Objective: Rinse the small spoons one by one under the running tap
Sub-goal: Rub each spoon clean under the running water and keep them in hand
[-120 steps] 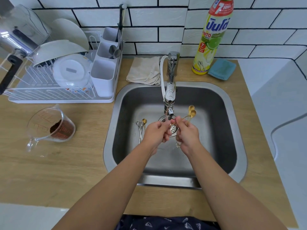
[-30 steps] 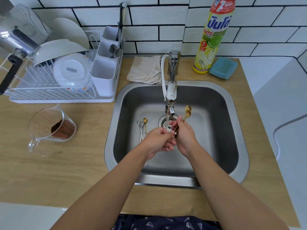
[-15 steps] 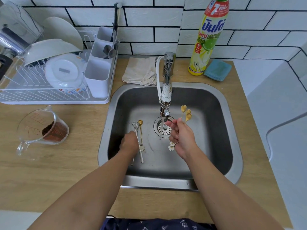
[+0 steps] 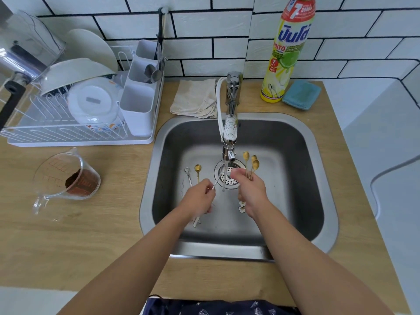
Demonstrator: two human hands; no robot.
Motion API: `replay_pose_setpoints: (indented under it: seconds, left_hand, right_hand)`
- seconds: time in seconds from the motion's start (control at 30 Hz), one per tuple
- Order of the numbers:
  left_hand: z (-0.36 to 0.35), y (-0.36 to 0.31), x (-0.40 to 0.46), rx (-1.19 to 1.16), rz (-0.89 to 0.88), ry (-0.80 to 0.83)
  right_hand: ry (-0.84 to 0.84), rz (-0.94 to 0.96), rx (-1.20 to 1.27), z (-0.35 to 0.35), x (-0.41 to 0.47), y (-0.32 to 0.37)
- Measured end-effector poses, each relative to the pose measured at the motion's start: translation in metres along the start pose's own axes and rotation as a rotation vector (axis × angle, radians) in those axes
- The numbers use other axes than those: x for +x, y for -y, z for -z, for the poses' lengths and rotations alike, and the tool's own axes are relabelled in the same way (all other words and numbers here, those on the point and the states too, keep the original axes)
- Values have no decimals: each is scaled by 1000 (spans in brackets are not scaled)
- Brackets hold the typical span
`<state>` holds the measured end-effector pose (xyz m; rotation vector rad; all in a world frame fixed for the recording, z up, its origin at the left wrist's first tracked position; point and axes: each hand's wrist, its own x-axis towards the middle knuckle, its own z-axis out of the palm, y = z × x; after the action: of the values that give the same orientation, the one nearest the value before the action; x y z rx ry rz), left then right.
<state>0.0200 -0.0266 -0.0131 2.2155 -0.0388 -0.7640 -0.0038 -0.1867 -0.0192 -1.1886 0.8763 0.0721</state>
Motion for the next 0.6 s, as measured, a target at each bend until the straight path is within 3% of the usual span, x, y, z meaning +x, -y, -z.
replay_pose_setpoints:
  seconds: [0.2,0.43,0.6]
  left_hand:
    - [-5,-12,-22,-190,23,67]
    - [0,-13,-23,-21,2,5]
    - [3,-15,-21,-50,38,34]
  right_hand:
    - [113,120,-70,-13,-1,-5]
    - [87,187,-146,-20,-2,-10]
    - [171,165,-155,-16,-5,-12]
